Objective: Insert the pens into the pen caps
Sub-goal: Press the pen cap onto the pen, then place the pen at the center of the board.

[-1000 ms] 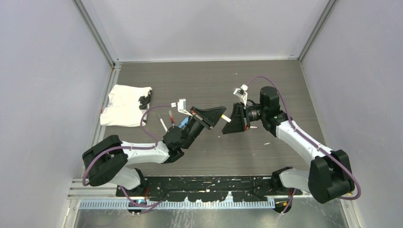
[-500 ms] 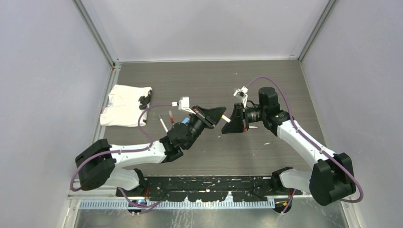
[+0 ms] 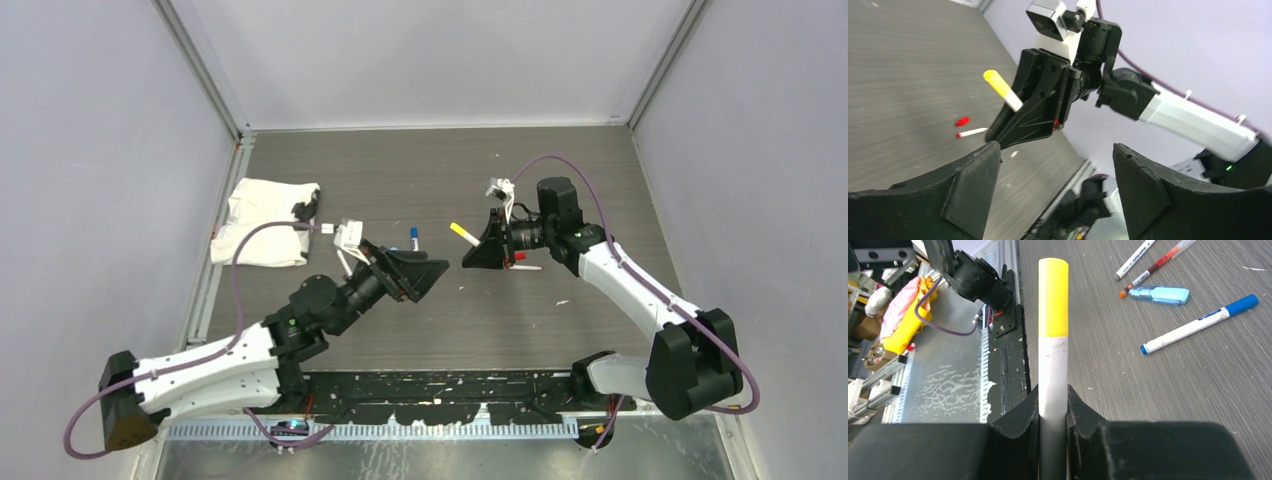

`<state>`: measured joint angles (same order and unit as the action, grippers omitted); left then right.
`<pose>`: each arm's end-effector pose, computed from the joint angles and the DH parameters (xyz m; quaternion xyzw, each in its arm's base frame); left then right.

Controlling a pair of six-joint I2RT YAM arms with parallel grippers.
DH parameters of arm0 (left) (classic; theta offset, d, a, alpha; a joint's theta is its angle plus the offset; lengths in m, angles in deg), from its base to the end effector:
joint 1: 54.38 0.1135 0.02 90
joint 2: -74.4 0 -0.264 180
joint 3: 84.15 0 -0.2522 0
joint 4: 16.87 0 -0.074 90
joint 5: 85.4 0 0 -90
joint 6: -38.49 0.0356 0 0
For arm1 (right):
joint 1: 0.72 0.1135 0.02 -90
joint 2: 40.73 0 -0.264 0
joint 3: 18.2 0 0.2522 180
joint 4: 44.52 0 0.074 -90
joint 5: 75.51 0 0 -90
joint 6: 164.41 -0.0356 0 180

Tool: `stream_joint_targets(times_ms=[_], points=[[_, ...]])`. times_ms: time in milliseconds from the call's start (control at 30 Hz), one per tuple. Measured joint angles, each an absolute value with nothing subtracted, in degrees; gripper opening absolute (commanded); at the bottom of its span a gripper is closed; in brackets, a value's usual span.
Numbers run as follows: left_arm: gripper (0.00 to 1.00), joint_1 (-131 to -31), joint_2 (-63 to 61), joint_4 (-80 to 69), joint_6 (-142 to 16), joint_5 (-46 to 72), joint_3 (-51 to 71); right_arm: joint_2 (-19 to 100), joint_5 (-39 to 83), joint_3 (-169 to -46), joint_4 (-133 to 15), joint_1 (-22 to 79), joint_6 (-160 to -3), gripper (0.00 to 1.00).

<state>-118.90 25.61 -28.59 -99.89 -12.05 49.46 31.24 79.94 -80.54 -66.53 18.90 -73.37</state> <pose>0.0973 -0.1804 0.3191 -0.0194 0.6497 -0.5767 0.4949 0.2364 0.1187 0.2758 -0.3910 0.6753 0.5320 0.3286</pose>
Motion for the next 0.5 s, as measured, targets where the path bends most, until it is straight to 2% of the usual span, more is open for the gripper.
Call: stream_joint_targets(times_ms=[233,333,500], points=[[0.91,-117.7,37.8,-14.8,-91.1,-9.6,53.4,33.0,75.8,-80.5,-68.7,18.9,-70.0,0.08],[0.91,-117.3,38.4,-12.7,-88.9,-9.7,54.7,35.5,71.6,-80.5,-68.6,18.9,-70.3,0.10],[0.92,-116.5,37.4,-12.8,-88.1,-11.0,59.1,41.4,62.5,-80.5,-65.9,19.8,-75.8,0.18]])
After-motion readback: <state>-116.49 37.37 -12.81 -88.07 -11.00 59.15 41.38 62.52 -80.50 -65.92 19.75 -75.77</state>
